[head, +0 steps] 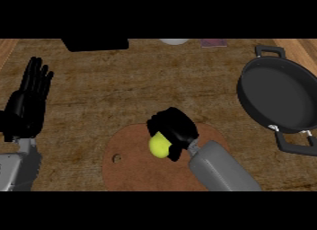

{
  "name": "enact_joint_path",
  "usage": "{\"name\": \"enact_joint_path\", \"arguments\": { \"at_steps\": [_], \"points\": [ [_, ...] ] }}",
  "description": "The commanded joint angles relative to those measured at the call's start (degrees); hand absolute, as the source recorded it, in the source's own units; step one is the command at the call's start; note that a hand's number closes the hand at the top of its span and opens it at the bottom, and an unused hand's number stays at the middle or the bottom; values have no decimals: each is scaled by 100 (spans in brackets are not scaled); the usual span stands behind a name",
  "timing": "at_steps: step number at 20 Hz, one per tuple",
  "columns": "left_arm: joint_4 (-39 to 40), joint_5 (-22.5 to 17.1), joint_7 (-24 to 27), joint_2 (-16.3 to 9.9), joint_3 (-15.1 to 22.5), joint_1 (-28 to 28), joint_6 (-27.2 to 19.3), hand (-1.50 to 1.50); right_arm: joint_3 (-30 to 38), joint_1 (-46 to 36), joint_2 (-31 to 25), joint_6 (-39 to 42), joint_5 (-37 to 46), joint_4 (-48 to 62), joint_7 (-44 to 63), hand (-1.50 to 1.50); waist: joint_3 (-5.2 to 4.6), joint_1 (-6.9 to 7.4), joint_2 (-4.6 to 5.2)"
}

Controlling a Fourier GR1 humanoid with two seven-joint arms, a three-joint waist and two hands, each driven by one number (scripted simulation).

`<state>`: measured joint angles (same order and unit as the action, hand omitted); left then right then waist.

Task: Pick the pear from the cutting board and place it in the pot

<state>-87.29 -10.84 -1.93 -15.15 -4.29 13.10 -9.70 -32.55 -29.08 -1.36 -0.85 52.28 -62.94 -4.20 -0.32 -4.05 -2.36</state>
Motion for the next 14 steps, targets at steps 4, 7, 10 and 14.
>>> {"name": "enact_joint_path", "arguments": {
  "at_steps": [4,7,10,14],
  "points": [
    [-88,112,-5,118,22,-98,-211,0,-45,749,44,-926,1070,-2022,2105,150,20,-168,11],
    [-189,-12,105,-86,-130,-271,23,0,43,1186,-122,-1189,1534,-3052,2707,150,23,-75,35],
    [-13,-2,80,-49,-129,-18,1,0,269,1575,-535,-1154,1818,-4193,2999,150,25,-36,124],
    [-70,-108,-11,-130,-135,49,193,0,853,2151,-1105,-674,1727,-5721,3320,150,29,118,168]
  ]
}}
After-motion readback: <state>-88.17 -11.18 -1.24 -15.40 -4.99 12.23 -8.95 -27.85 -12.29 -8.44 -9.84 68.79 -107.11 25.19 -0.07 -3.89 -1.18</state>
